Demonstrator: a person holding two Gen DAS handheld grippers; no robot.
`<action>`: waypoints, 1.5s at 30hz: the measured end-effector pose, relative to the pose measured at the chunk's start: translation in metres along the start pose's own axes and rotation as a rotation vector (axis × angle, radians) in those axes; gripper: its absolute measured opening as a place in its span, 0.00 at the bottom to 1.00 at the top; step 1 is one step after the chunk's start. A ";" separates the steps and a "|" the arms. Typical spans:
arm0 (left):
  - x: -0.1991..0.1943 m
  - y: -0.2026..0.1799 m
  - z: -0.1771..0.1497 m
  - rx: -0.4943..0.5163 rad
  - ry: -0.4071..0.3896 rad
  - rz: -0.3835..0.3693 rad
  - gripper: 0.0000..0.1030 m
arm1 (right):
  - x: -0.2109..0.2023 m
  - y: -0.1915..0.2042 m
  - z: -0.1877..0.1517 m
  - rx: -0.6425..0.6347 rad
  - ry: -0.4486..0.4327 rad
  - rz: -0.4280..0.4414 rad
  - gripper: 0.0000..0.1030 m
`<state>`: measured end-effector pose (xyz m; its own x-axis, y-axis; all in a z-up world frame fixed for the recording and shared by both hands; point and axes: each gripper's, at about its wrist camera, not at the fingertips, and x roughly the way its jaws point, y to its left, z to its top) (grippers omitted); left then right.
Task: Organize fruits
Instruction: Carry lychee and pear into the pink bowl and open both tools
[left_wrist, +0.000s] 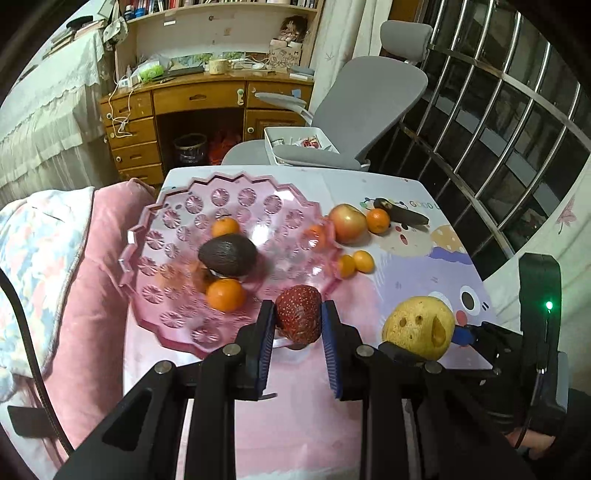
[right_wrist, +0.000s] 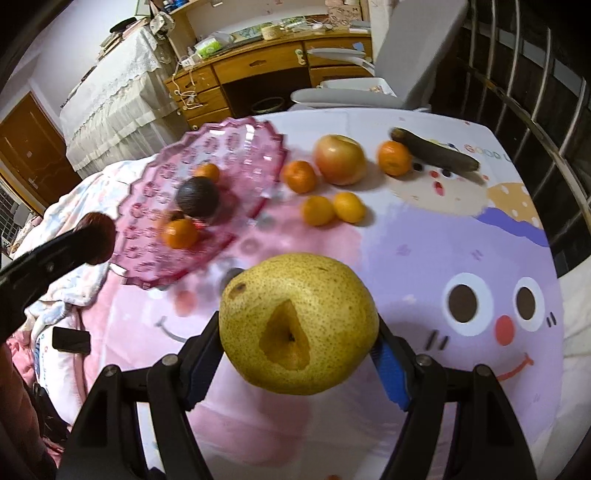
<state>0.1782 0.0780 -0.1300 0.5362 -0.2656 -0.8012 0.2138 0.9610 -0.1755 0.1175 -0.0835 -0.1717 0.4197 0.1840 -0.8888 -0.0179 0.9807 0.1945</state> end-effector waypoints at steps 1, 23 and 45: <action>-0.002 0.007 0.003 -0.002 0.006 -0.017 0.23 | -0.001 0.006 0.002 -0.001 -0.006 0.001 0.72; 0.071 0.131 0.053 0.003 0.123 -0.036 0.23 | 0.043 0.096 0.058 0.046 -0.059 -0.031 0.73; 0.098 0.138 0.052 -0.036 0.274 -0.041 0.53 | 0.085 0.090 0.072 0.106 0.070 -0.029 0.73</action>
<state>0.3026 0.1805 -0.2029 0.2861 -0.2786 -0.9168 0.1990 0.9532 -0.2276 0.2170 0.0162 -0.2002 0.3542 0.1638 -0.9207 0.0912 0.9738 0.2083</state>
